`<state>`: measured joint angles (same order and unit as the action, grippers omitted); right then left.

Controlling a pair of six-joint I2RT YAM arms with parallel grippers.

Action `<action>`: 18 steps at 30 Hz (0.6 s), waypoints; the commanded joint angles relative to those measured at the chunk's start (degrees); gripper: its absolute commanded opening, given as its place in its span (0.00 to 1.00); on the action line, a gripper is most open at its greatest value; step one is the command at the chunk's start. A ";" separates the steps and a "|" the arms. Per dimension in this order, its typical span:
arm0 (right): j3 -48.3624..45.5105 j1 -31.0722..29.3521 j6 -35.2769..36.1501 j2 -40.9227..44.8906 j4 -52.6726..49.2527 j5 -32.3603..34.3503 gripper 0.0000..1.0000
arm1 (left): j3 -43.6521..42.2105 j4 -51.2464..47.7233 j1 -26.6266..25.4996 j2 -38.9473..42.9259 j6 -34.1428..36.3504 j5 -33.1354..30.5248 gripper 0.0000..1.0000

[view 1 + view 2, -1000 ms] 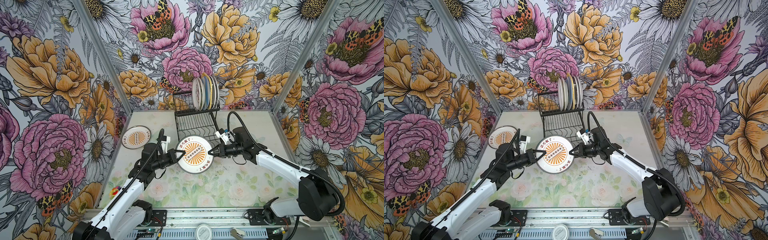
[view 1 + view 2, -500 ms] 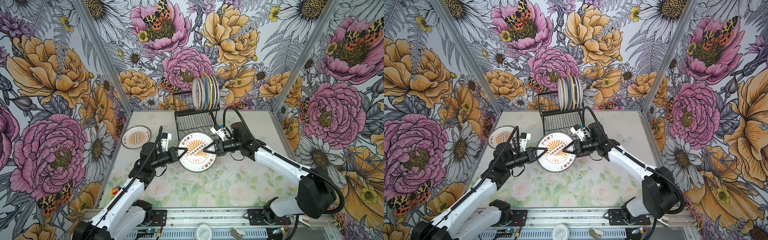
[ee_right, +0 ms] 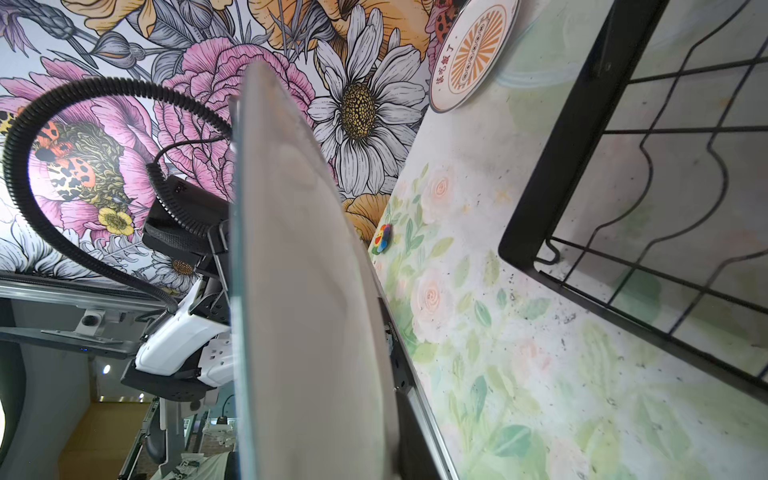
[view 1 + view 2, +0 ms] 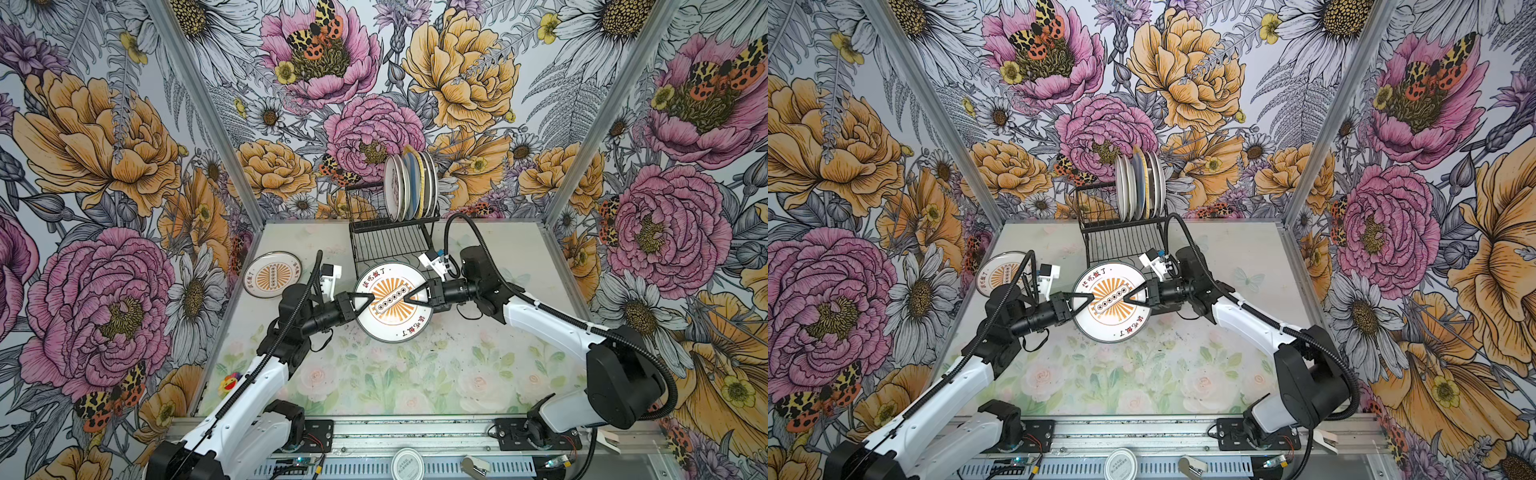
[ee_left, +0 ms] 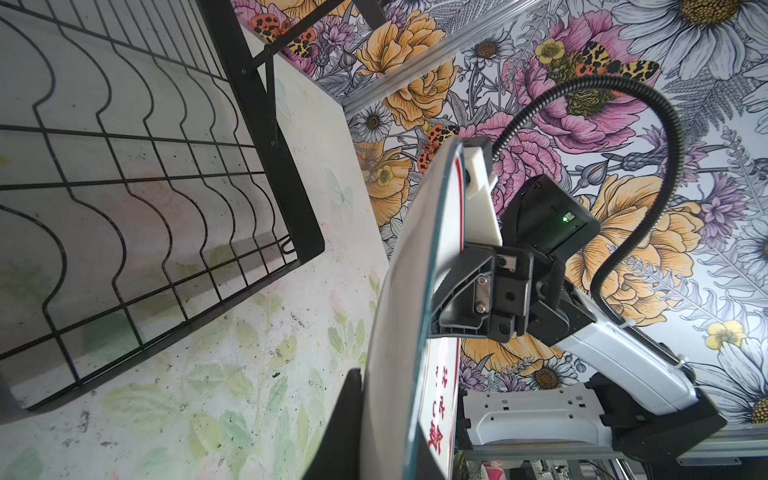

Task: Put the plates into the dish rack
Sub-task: 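Brace the plate with the left gripper while the right gripper tilts it upright, then carry the upright sunburst plate into a rack slot with the right gripper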

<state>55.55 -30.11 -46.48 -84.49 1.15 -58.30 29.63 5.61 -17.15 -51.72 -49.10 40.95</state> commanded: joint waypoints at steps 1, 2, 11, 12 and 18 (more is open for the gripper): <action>3.00 -0.72 1.59 1.55 1.05 -1.01 0.00 | 0.72 -3.56 0.56 1.26 2.97 -0.30 0.43; 3.97 -0.70 3.30 1.70 -1.58 0.33 0.00 | 1.01 -5.07 0.99 1.72 3.57 -0.76 0.53; 9.71 -1.00 7.11 2.53 -12.75 14.46 0.00 | 1.79 -15.47 5.73 7.24 6.98 -4.51 0.92; 10.60 -1.17 7.77 2.61 -14.41 17.09 0.00 | 1.84 -16.47 6.28 7.94 7.28 -5.03 0.93; 15.04 -2.02 8.71 3.63 -19.58 30.57 0.00 | 1.93 -21.01 8.13 10.23 9.04 -7.61 0.99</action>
<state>66.74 -31.33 -40.05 -83.59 -16.12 -36.73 30.00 -11.68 -9.69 -42.44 -42.57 36.21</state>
